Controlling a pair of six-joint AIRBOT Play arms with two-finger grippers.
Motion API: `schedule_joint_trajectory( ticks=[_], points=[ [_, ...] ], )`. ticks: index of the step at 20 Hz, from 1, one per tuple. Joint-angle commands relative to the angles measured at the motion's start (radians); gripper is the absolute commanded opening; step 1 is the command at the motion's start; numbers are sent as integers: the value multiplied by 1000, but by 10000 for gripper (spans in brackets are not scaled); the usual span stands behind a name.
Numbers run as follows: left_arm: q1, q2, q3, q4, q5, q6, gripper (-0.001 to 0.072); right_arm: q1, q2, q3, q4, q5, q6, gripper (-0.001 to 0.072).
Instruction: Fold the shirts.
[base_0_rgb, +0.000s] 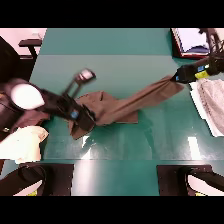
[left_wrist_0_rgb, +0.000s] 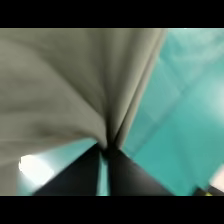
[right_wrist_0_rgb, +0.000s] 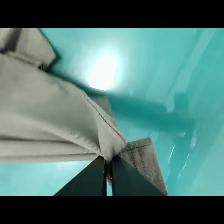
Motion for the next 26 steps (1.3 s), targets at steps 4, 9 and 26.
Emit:
schedule_joint_trajectory(
  ticks=[4,9,26],
  points=[
    [-40,0,-77,-50,101,-5,552,2,1,-70,-3,-21,2,20],
    [310,-27,42,96,157,-47,551,2,1,-70,-3,-22,2,20],
    [581,-564,50,-105,185,134,550,2,1,-71,4,-39,8,21]
  ],
)
